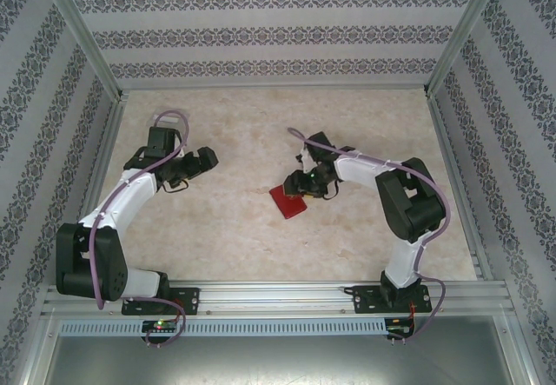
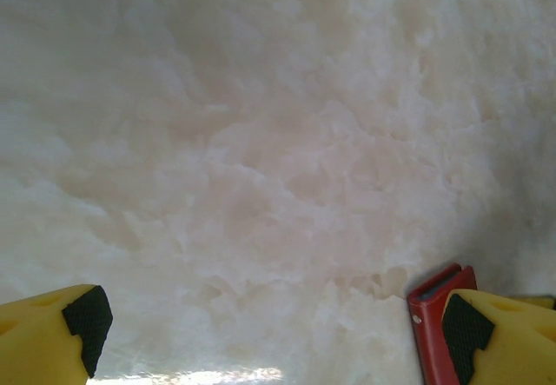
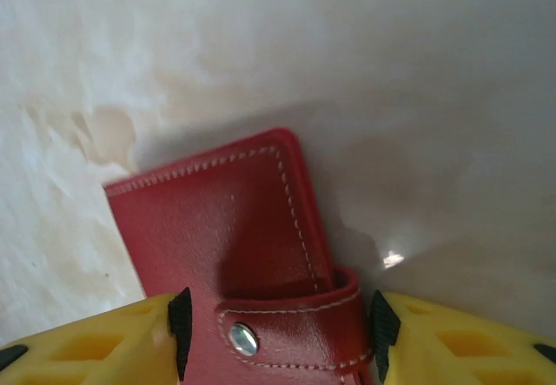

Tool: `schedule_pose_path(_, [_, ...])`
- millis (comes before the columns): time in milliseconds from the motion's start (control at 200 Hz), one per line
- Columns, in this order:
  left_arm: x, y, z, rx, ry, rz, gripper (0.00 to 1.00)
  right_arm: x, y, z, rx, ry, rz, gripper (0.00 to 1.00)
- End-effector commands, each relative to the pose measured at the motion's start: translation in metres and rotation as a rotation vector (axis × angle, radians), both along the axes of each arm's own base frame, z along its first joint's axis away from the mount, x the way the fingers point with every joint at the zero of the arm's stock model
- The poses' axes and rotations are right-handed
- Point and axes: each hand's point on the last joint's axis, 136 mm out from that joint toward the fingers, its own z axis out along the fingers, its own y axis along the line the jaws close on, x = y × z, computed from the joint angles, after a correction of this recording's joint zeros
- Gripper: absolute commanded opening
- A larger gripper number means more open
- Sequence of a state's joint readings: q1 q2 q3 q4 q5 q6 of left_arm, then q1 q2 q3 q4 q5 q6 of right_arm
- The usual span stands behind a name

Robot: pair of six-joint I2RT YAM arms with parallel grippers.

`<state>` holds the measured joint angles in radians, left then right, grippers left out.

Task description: Put the credit cards into the card holder

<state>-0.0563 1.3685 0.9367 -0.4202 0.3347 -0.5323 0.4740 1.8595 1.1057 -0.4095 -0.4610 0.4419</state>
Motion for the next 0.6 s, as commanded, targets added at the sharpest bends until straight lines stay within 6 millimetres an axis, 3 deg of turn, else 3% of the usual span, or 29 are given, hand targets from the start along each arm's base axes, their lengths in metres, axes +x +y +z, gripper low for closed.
schedule_pose_path(0, [0.011,0.033,0.015,0.15,-0.025,0.073,0.99,-0.018,0.017,-0.006,0.04,0.044,0.045,0.58])
schedule_pose_path(115, [0.015,0.068,0.016,0.155,0.028,0.253,0.99,-0.032,0.039,0.005,0.077,0.047,0.089,0.58])
schedule_pose_path(320, [0.046,0.097,0.031,0.122,-0.034,0.378,0.99,-0.039,0.074,0.04,0.243,0.015,0.064,0.58])
schedule_pose_path(470, [0.073,0.116,0.027,0.155,-0.011,0.439,0.99,-0.019,0.049,0.055,0.198,-0.088,-0.01,0.6])
schedule_pose_path(595, [0.094,0.139,0.02,0.147,-0.005,0.56,0.86,-0.005,0.016,0.07,0.123,-0.202,-0.066,0.6])
